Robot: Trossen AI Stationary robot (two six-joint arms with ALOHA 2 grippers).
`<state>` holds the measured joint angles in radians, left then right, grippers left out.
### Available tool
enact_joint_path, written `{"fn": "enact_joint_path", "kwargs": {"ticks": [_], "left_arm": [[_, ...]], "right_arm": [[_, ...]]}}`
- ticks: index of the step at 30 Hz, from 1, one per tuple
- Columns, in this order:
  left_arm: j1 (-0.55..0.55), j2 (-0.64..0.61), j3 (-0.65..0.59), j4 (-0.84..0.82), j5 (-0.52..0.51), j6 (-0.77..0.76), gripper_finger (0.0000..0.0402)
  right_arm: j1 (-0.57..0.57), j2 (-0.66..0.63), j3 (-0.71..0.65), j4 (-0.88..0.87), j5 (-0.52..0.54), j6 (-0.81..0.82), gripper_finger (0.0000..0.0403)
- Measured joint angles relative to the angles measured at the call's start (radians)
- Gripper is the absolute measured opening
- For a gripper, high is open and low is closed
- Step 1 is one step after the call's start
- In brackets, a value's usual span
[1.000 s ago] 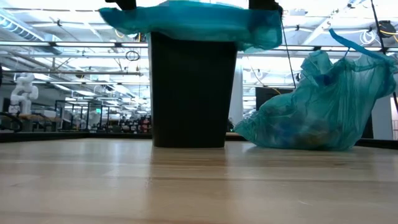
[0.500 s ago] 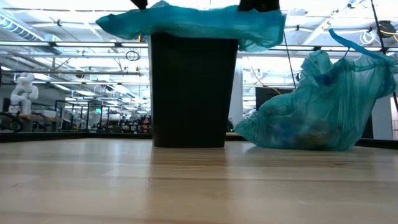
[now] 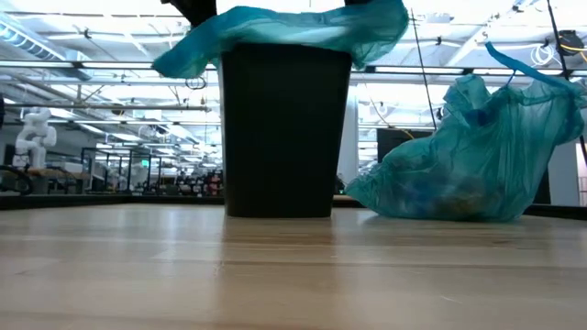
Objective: Place trash/remove bag and relplace
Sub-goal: Insert the new trash bag into the trash bin
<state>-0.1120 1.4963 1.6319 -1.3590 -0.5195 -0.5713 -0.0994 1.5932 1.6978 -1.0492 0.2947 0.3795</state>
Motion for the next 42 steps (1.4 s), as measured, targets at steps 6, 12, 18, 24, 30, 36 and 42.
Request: {"fn": "enact_joint_path", "kwargs": {"ticks": [6,12,18,24,30,36,42], "left_arm": [[0.011,0.000,-0.032,-0.001,-0.049,0.001,0.0072],[0.053,0.000,-0.036,-0.016,-0.171,0.009,0.0072],[0.140,0.000,-0.037,-0.024,-0.188,0.096,0.0072],[0.233,0.000,-0.037,-0.049,-0.189,0.142,0.0072],[0.295,0.000,-0.037,-0.035,-0.049,0.242,0.0072],[0.304,0.000,-0.037,0.014,0.088,0.314,0.0072],[0.305,0.000,-0.037,-0.001,0.122,0.320,0.0072]], "right_arm": [[-0.036,0.000,0.000,0.033,-0.005,-0.044,0.0000],[-0.105,0.005,0.000,0.079,-0.004,-0.090,0.0000],[-0.177,0.016,0.000,0.120,-0.006,-0.105,0.0000],[-0.227,0.035,0.000,0.194,-0.023,-0.143,0.0000],[-0.262,0.080,0.000,0.189,-0.090,-0.092,0.0000],[-0.290,0.119,0.000,0.147,-0.164,-0.064,0.0000],[-0.301,0.162,0.000,0.144,-0.264,-0.037,0.0000]]}}
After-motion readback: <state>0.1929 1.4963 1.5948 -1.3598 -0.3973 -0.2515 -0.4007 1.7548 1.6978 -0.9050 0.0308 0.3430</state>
